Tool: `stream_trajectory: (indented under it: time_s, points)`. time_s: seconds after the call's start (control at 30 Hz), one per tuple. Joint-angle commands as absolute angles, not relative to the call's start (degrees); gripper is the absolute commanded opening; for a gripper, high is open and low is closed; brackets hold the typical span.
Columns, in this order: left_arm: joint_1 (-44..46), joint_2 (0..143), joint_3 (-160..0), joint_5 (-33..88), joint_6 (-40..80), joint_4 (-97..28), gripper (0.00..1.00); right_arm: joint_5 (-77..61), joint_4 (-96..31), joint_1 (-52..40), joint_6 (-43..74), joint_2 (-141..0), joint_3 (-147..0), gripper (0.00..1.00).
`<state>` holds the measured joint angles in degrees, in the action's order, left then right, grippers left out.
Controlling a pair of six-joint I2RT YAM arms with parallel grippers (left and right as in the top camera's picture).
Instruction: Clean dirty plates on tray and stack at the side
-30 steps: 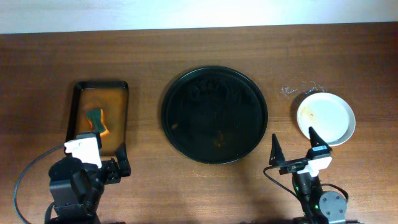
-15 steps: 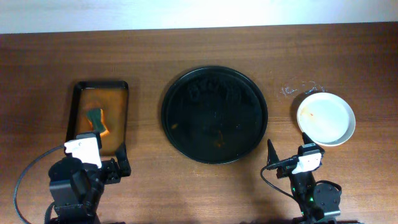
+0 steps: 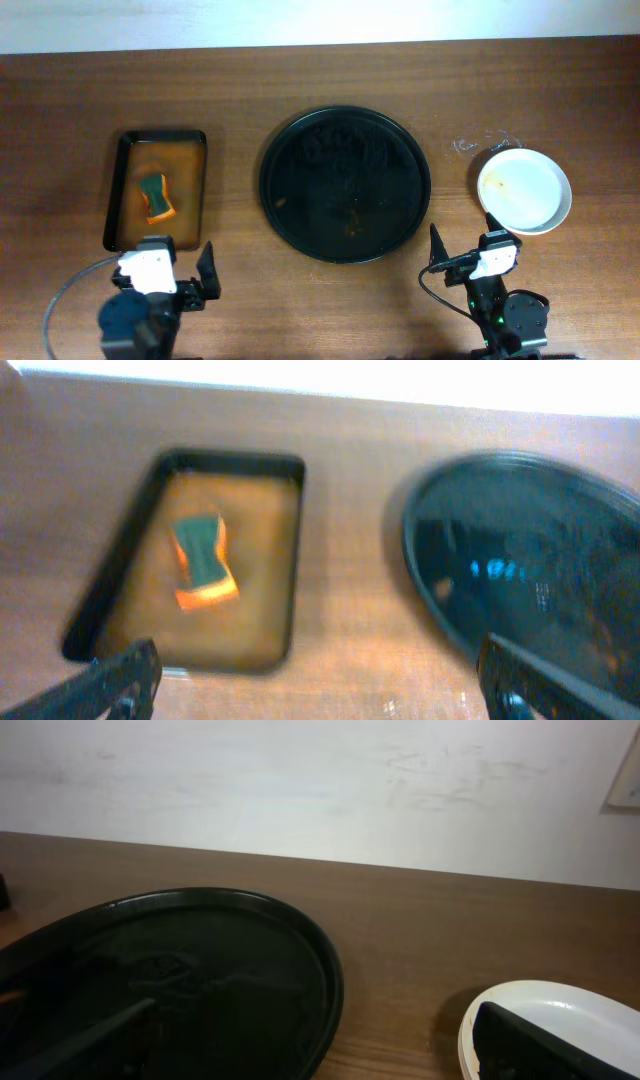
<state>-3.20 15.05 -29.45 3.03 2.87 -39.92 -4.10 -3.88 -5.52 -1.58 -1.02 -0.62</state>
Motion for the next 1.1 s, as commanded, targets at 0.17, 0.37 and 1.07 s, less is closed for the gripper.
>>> stream_trajectory:
  time_s: [0.17,0.37,1.07]
  points:
    - [0.12,0.25,-2.76,3.20,3.01,-2.52,0.99,-4.03,-4.14,-5.93,-1.50,-0.73,-0.32,0.99]
    - [0.21,0.27,-0.47,3.11,3.01,-4.36,0.99,-4.03,-4.14,-5.93,-1.50,-0.75,-0.32,0.99]
    - [0.21,0.30,-0.49,3.20,3.01,-4.38,0.99,-4.03,-4.14,-5.93,-1.50,-0.73,-0.32,0.98]
